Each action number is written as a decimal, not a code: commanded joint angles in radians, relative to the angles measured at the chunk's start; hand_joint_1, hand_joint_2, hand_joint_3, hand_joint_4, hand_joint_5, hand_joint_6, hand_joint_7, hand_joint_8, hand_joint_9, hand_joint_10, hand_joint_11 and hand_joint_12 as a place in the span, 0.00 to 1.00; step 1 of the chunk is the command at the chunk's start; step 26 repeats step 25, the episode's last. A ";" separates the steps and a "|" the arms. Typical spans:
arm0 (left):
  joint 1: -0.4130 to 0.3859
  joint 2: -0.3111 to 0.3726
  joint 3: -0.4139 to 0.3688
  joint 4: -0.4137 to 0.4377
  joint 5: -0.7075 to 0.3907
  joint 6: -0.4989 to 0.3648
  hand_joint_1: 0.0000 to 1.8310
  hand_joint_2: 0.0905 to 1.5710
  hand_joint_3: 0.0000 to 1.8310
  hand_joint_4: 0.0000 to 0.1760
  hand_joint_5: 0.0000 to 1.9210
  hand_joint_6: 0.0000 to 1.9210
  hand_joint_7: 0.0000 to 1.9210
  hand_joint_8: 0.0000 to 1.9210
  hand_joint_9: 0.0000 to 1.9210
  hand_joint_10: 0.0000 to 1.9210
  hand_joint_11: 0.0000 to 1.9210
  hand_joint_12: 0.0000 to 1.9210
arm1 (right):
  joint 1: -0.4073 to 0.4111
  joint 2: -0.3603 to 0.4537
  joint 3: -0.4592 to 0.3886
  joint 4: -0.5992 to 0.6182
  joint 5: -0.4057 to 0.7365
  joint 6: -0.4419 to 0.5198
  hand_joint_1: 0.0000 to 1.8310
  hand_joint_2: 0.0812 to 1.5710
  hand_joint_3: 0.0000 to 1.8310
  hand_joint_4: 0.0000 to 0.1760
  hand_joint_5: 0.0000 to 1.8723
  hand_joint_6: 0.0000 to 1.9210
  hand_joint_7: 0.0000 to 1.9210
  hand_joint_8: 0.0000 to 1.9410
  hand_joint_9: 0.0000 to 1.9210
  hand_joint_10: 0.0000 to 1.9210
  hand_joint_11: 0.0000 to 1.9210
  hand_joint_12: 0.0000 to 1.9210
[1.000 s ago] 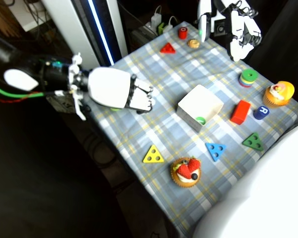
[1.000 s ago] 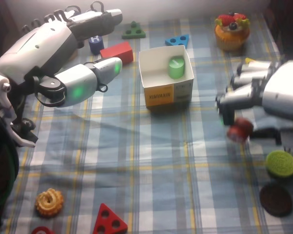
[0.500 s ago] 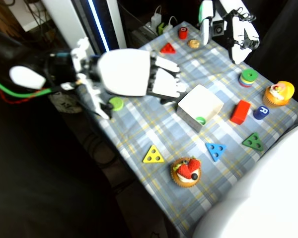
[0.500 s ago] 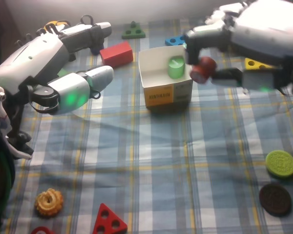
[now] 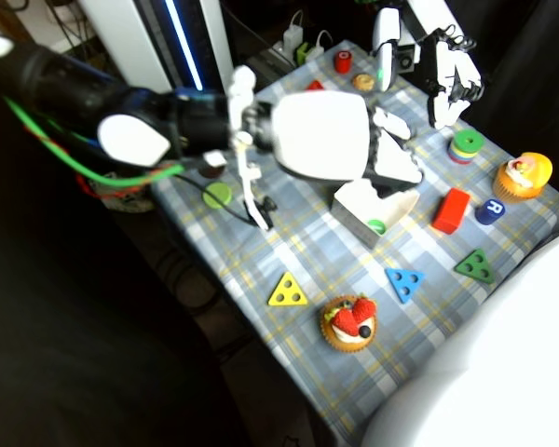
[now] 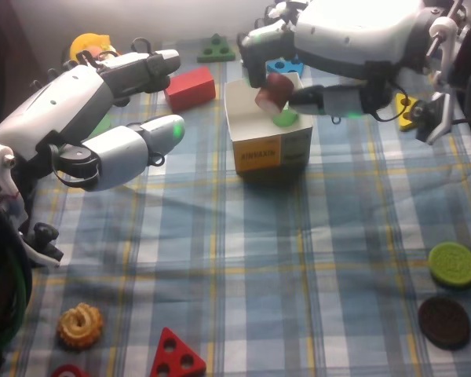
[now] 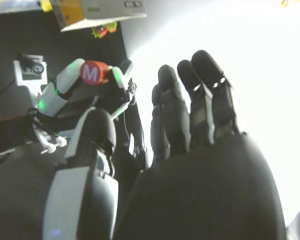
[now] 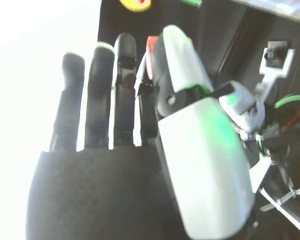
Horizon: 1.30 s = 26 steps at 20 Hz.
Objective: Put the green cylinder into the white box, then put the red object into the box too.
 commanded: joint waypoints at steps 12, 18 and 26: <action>0.045 0.025 -0.027 0.054 -0.197 -0.091 0.31 0.85 0.00 0.00 0.19 0.00 0.26 0.00 0.08 0.39 0.00 0.72 | 0.039 0.226 -0.207 0.082 0.262 -0.092 0.40 0.75 0.00 0.00 0.05 0.00 0.06 0.00 0.00 0.26 0.00 0.57; 0.088 0.048 -0.014 0.115 -0.286 -0.318 0.26 0.84 0.00 0.29 0.08 0.00 0.15 0.00 0.06 0.29 0.00 0.60 | -0.096 0.389 -0.339 0.164 0.452 -0.166 0.39 0.75 0.00 0.25 0.00 0.00 0.00 0.00 0.00 0.06 0.00 0.19; 0.188 0.083 0.010 0.172 -0.537 -0.643 0.20 0.79 0.00 0.74 0.00 0.00 0.00 0.00 0.01 0.09 0.00 0.48 | -0.311 0.498 -0.426 0.337 0.785 -0.201 0.36 0.70 0.00 0.28 0.00 0.00 0.00 0.00 0.00 0.00 0.01 0.01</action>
